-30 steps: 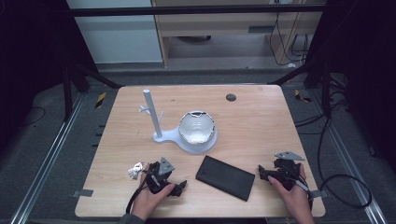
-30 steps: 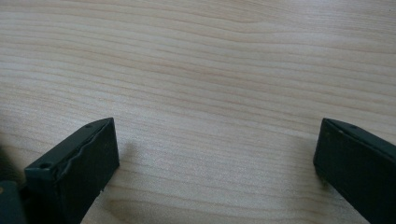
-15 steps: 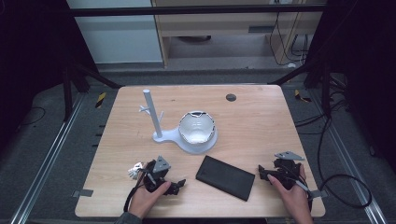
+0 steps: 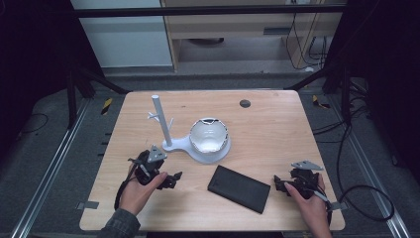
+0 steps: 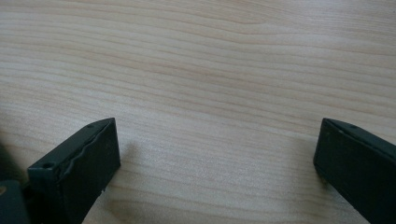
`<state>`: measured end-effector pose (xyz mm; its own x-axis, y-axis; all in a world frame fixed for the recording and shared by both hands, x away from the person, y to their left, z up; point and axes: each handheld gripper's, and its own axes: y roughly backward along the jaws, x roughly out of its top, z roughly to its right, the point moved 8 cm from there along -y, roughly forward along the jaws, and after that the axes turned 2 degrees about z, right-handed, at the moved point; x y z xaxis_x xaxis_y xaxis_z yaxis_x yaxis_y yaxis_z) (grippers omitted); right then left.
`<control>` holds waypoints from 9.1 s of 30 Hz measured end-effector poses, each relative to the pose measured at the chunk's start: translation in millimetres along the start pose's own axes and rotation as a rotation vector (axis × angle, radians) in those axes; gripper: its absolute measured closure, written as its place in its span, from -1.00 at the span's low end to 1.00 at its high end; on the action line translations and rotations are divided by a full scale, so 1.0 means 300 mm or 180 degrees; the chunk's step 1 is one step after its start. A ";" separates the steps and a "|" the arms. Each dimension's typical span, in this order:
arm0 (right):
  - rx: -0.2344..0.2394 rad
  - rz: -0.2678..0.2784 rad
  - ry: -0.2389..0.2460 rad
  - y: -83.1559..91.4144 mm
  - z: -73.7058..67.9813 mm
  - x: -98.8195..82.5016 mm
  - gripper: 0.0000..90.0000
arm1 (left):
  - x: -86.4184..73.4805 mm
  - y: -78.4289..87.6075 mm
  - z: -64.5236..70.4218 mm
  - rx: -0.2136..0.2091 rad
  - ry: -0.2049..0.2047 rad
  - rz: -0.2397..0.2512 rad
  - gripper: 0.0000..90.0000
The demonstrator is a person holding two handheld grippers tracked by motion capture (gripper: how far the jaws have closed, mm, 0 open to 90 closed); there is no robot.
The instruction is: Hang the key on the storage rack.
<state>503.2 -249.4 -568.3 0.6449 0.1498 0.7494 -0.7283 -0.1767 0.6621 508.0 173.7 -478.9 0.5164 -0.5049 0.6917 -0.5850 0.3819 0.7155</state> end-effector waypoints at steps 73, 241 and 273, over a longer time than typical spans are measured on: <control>0.0064 -0.0005 0.0060 0.010 -0.011 -0.010 -0.99 | -0.278 -0.027 -0.155 -0.0044 0.0196 -0.1115 0.50; 0.0096 -0.0006 0.0143 0.008 -0.015 -0.010 -0.99 | 0.465 0.279 -0.330 0.0185 -0.0388 -0.0505 0.33; 0.0077 -0.0009 0.0069 0.008 -0.023 -0.009 -0.99 | 0.197 -0.069 0.203 -0.0777 -0.0588 0.0139 -0.68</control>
<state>498.1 -243.6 -568.6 0.6416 0.1715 0.7476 -0.7205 -0.1996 0.6641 512.4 88.8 -458.8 0.3585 -0.6075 0.7088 -0.4252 0.5697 0.7033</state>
